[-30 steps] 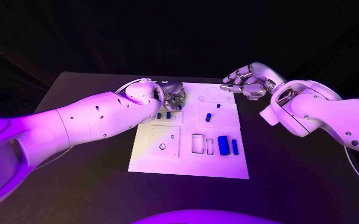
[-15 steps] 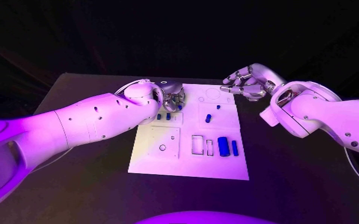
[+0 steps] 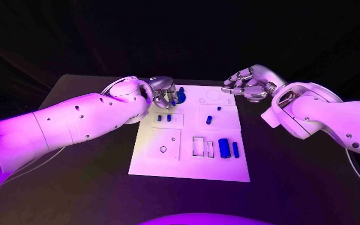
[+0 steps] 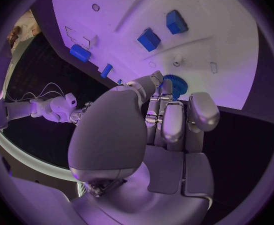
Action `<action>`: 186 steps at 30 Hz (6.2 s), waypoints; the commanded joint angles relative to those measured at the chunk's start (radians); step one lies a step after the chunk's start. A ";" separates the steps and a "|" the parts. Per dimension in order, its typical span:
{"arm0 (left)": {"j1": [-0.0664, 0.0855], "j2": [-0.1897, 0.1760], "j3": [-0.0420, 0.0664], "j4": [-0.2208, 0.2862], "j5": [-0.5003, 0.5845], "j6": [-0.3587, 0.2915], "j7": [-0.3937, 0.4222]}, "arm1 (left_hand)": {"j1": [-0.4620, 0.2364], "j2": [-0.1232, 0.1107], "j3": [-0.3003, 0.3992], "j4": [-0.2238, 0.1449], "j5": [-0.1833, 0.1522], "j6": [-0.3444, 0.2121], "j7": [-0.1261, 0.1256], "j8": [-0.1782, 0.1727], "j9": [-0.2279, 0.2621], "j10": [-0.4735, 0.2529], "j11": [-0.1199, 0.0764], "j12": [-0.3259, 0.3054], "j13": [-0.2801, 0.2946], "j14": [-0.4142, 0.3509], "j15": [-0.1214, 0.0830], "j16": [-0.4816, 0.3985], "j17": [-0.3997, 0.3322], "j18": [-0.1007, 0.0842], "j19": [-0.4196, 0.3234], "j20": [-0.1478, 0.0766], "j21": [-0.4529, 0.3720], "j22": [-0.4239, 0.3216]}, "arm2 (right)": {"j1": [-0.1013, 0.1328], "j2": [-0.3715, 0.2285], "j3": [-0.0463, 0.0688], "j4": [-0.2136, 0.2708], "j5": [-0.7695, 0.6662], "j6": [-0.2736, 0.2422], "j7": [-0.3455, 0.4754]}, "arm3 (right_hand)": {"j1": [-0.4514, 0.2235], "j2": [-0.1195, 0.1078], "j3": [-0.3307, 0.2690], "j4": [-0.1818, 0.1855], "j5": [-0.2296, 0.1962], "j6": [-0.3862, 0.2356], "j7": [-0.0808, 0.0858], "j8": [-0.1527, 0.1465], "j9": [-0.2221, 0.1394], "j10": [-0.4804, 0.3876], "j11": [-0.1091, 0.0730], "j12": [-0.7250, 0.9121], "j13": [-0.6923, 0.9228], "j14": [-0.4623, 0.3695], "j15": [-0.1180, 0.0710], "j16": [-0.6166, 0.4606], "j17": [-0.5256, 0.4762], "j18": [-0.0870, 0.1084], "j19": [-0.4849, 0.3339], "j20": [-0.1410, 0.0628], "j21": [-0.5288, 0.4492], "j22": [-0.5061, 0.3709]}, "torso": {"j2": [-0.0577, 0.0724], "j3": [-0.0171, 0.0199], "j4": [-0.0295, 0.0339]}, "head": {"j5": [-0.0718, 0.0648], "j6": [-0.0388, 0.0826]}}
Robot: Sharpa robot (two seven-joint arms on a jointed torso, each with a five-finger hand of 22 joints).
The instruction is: Assemble the parts on the task board
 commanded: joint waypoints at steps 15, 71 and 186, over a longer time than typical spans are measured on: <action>0.002 -0.047 0.006 0.013 0.077 0.078 -0.028 | -0.024 -0.006 0.000 0.006 -0.001 0.011 -0.003 -0.010 -0.001 0.011 0.002 -0.013 0.000 0.001 0.002 -0.003 -0.012 -0.005 -0.007 0.005 0.001 -0.004 | -0.002 0.001 0.000 -0.002 -0.011 0.009 0.005 | 0.008 -0.001 -0.007 0.002 0.007 0.003 -0.001 0.005 0.001 0.010 -0.002 -0.004 -0.004 0.000 -0.008 -0.007 -0.002 0.019 -0.004 0.001 -0.004 -0.001 | 0.002 -0.0004 -0.0014 | 0.006 -0.005; 0.001 -0.003 0.005 -0.038 0.036 0.142 -0.055 | -0.035 -0.013 -0.004 0.004 -0.001 -0.005 -0.001 -0.027 -0.006 0.012 0.003 -0.023 0.001 -0.004 0.003 -0.006 -0.020 -0.004 -0.011 0.004 -0.003 -0.008 | -0.002 0.005 0.000 -0.002 -0.011 0.007 0.005 | 0.008 -0.001 -0.009 0.002 0.008 0.003 -0.001 0.006 0.001 0.011 -0.002 -0.006 -0.007 0.000 -0.008 -0.009 -0.003 0.019 -0.004 0.000 -0.008 -0.003 | 0.002 0.0000 -0.0029 | 0.013 -0.010; 0.007 -0.289 0.019 0.263 1.373 -0.142 0.442 | -0.045 0.045 -0.099 -0.042 0.000 -0.058 0.033 -0.019 -0.056 -0.031 0.026 0.009 0.044 -0.211 0.022 -0.394 -0.542 0.075 -0.216 0.018 -0.423 -0.471 | -0.101 0.221 0.000 -0.255 -0.690 0.156 -0.116 | 0.212 -0.082 0.451 -0.086 -0.084 0.217 -0.020 -0.084 -0.018 0.229 -0.003 -0.652 -0.601 0.040 -0.011 0.129 0.123 -0.030 0.114 -0.004 0.230 0.198 | 0.003 -0.0044 -0.0014 | -0.054 0.005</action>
